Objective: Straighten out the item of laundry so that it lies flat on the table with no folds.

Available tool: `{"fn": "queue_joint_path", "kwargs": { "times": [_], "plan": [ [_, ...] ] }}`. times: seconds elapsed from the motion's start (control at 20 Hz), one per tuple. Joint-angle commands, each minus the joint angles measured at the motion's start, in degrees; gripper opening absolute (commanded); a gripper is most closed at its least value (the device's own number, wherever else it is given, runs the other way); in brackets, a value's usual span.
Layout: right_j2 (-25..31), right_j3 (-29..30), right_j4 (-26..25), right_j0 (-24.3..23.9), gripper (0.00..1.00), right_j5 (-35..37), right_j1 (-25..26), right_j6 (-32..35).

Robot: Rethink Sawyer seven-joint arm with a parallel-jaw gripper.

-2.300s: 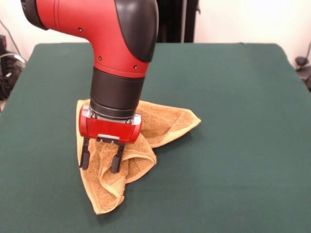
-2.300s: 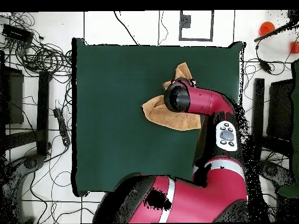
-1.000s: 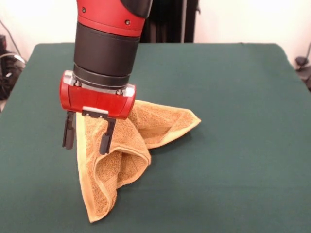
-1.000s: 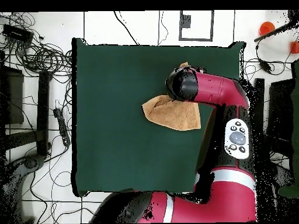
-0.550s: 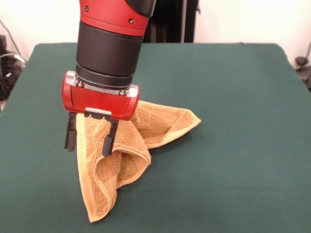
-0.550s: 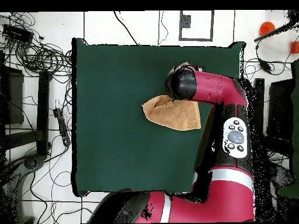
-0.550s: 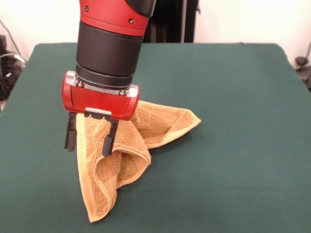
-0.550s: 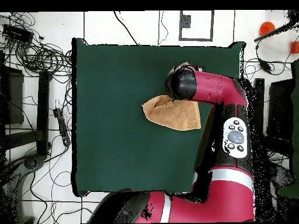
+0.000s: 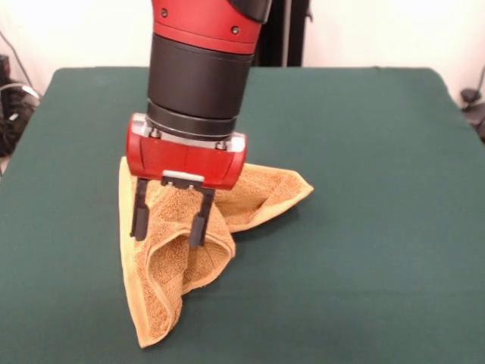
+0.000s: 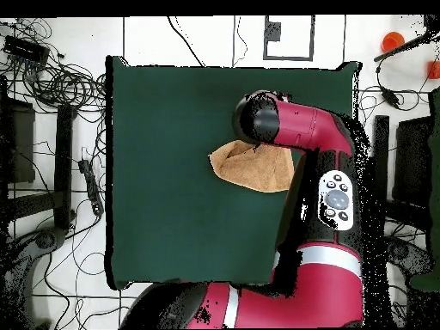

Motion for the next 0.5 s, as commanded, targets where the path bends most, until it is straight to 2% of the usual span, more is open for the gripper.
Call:
{"fn": "queue_joint_path", "kwargs": {
  "times": [0.05,0.5],
  "plan": [
    [5.50,5.30,4.56,2.82,1.00,1.73,2.60,13.35],
    [4.49,6.02,7.47,3.84,1.00,2.69,2.28,13.60]
  ]
}}
